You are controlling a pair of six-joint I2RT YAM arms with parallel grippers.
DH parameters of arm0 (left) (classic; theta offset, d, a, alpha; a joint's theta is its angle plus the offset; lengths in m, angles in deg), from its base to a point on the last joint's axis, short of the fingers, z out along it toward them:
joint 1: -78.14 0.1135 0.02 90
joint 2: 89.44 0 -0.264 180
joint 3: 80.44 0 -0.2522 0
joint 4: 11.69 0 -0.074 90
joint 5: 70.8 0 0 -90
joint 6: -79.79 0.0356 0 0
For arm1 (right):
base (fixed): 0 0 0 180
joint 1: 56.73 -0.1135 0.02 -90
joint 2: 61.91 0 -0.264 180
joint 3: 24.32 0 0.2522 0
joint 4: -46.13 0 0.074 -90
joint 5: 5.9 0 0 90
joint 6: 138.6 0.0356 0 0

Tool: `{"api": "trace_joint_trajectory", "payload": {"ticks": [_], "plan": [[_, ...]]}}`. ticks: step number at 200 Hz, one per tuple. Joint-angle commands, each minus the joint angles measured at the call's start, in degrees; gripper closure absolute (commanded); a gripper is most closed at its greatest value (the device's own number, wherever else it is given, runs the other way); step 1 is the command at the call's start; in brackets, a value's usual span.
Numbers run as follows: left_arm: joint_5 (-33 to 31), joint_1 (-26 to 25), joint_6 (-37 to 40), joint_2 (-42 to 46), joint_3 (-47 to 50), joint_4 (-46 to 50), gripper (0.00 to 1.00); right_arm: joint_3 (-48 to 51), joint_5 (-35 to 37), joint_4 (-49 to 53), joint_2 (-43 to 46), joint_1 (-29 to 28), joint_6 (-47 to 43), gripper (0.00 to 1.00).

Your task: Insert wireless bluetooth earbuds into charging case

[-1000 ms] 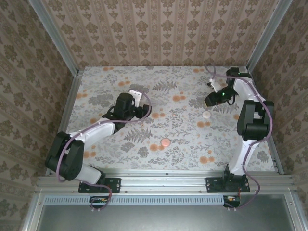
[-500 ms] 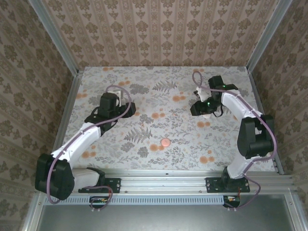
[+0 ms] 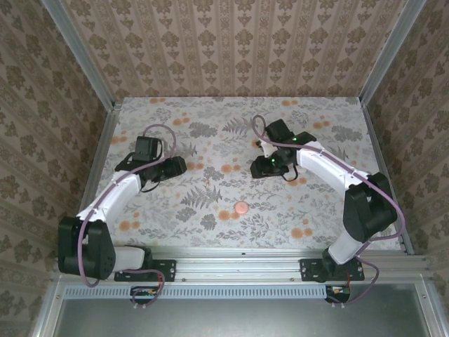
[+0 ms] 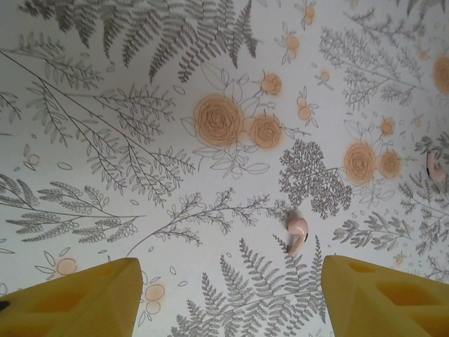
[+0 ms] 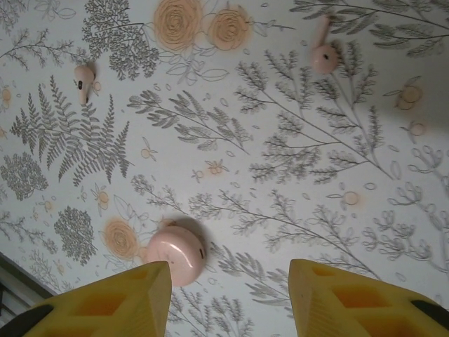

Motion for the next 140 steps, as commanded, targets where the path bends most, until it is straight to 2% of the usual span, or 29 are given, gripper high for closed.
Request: {"api": "trace_joint_trajectory", "payload": {"ticks": [1, 33, 74, 102, 140], "plan": [[3.1, 0.5, 2.1, -2.3, -2.6, 4.7, 0.31, -2.7, 6.1, 1.7, -2.0, -2.6, 8.1, 0.51], [4.4, 1.3, 3.8, -4.0, -3.0, 6.3, 0.31, -3.9, 11.0, 6.1, -4.5, -7.6, 16.1, 0.5], [6.0, 2.2, 4.5, -4.6, -1.9, 6.2, 0.31, -1.8, 12.4, 9.1, -4.5, -13.9, 24.8, 0.4], [6.7, 2.4, 4.6, -4.8, -1.2, 5.1, 0.32, -1.7, 12.7, 12.3, -6.6, -16.3, 33.7, 0.34], [7.0, 2.5, 4.7, -5.0, -0.9, 4.5, 0.32, -3.2, 11.9, 12.8, -10.3, -17.8, 37.9, 0.3]]}}
